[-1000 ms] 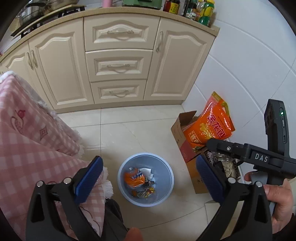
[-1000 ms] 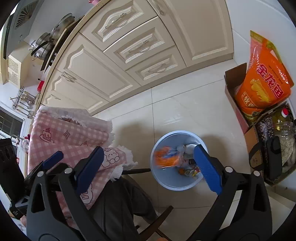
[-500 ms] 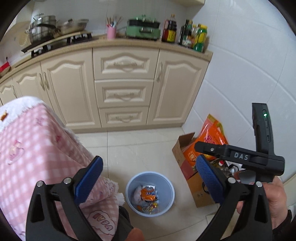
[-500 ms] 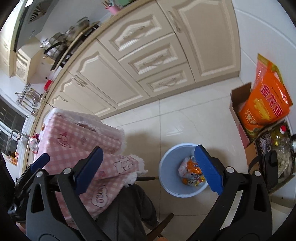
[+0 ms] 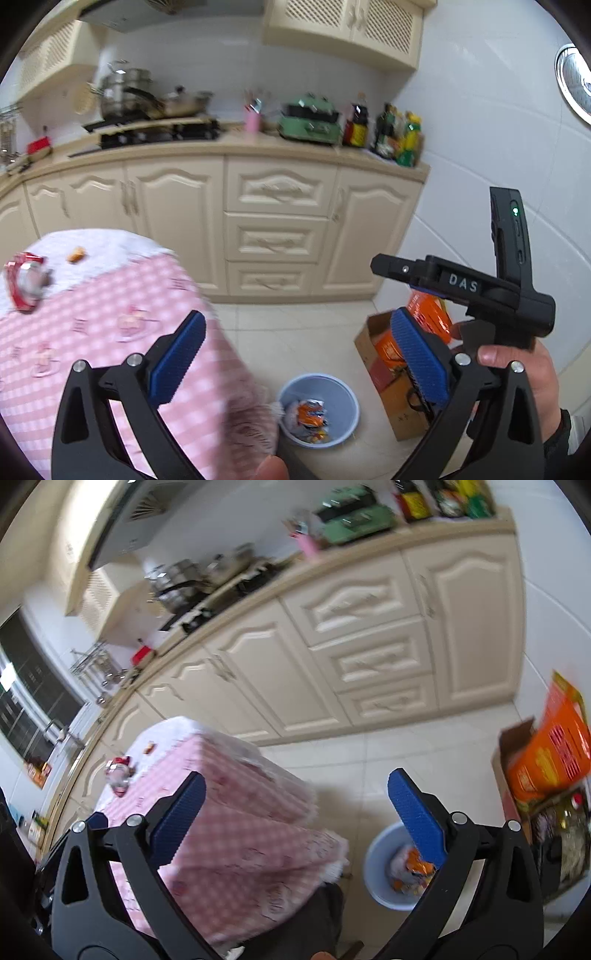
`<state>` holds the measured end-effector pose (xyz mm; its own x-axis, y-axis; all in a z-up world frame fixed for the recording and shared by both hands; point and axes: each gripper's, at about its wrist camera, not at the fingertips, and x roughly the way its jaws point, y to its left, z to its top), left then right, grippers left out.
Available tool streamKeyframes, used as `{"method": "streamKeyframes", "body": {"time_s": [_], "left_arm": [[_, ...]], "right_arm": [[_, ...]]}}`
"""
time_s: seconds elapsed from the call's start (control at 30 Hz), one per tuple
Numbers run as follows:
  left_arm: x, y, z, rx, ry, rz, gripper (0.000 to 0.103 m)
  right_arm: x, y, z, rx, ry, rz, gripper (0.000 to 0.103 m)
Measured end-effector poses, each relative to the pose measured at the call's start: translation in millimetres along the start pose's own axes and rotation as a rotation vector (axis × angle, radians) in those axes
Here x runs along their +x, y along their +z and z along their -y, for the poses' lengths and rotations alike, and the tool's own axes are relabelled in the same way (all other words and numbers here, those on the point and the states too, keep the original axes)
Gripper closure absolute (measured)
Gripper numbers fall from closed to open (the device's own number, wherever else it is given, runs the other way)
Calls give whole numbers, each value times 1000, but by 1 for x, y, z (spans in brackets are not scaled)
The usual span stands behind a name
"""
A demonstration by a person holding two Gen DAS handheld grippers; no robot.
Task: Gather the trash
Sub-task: 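Move both tools back over the table toward the red can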
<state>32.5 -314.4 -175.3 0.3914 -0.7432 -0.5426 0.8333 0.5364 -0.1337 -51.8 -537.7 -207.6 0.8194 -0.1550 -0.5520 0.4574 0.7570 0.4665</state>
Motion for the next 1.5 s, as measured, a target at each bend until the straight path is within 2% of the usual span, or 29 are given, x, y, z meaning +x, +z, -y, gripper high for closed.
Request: {"method": "streamKeyframes", "body": {"time_s": [0.13, 0.4, 0.57, 0.77, 1.0, 1.5], "left_arm": [[-46, 2, -36, -26, 82, 56, 5], [-113, -3, -107, -82, 277, 91, 5], [-140, -4, -146, -129, 364, 100, 5], [-164, -5, -190, -185, 451, 116, 5], [-162, -2, -234, -239, 513, 107, 5], [-94, -6, -311, -297, 603, 25, 5]], "right_arm": [[10, 6, -47, -66, 31, 7, 6], [55, 5, -143, -158, 109, -15, 6], [90, 4, -200, -214, 167, -59, 6], [127, 1, -248, -283, 201, -106, 6], [173, 0, -272, -317, 216, -156, 6], [250, 3, -287, -454, 147, -278, 6]]}}
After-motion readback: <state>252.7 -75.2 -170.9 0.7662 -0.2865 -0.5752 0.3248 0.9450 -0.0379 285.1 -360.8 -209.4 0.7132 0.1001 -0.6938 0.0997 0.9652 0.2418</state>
